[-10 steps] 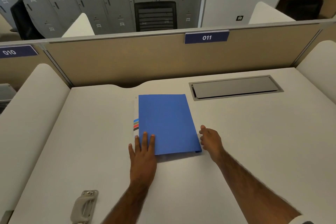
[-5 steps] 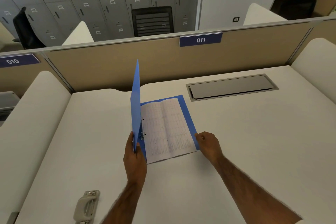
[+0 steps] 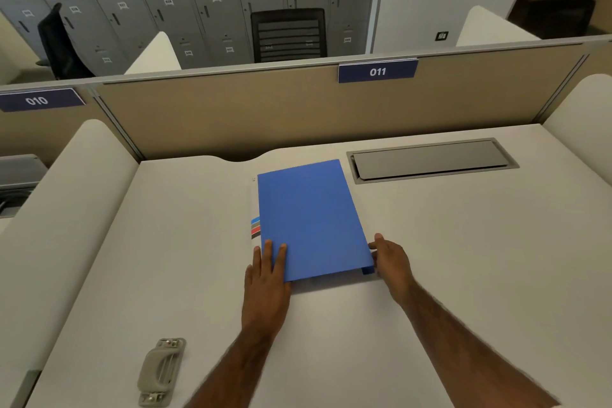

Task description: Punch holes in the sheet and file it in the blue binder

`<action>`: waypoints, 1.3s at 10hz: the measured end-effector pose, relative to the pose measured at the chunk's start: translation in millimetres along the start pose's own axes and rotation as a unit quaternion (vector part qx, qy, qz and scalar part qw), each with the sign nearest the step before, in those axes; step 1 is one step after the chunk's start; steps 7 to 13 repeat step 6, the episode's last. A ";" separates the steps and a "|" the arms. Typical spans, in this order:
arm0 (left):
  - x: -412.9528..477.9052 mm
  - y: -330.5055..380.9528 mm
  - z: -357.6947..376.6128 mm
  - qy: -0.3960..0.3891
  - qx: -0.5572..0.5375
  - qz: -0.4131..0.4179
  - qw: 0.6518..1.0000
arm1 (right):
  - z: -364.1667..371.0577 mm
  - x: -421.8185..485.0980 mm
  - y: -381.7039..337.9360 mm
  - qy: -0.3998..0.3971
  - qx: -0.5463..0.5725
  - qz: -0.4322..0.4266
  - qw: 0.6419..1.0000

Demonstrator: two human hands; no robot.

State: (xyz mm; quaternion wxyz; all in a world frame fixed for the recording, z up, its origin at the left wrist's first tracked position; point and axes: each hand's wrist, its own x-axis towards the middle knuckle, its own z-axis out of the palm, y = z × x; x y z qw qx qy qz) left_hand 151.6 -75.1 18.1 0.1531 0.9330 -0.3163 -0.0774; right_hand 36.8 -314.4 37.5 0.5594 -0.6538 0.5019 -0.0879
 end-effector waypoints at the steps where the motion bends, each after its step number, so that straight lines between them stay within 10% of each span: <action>1: -0.9 -0.9 3.1 -0.007 0.027 0.003 1.000 | -1.5 1.4 2.8 -0.003 0.015 0.007 1.000; 3: -5.7 -1.2 2.1 -0.005 0.063 0.021 0.998 | 8.1 -6.9 17.4 -0.024 -0.313 -0.158 0.936; 4: -6.7 2.0 -0.9 -0.021 0.081 0.011 0.996 | 16.2 -13.6 24.3 -0.005 -0.481 -0.220 0.849; 13: 18.9 9.3 -36.2 0.043 0.056 0.001 0.998 | 7.1 -20.3 1.0 0.016 -0.495 -0.225 0.839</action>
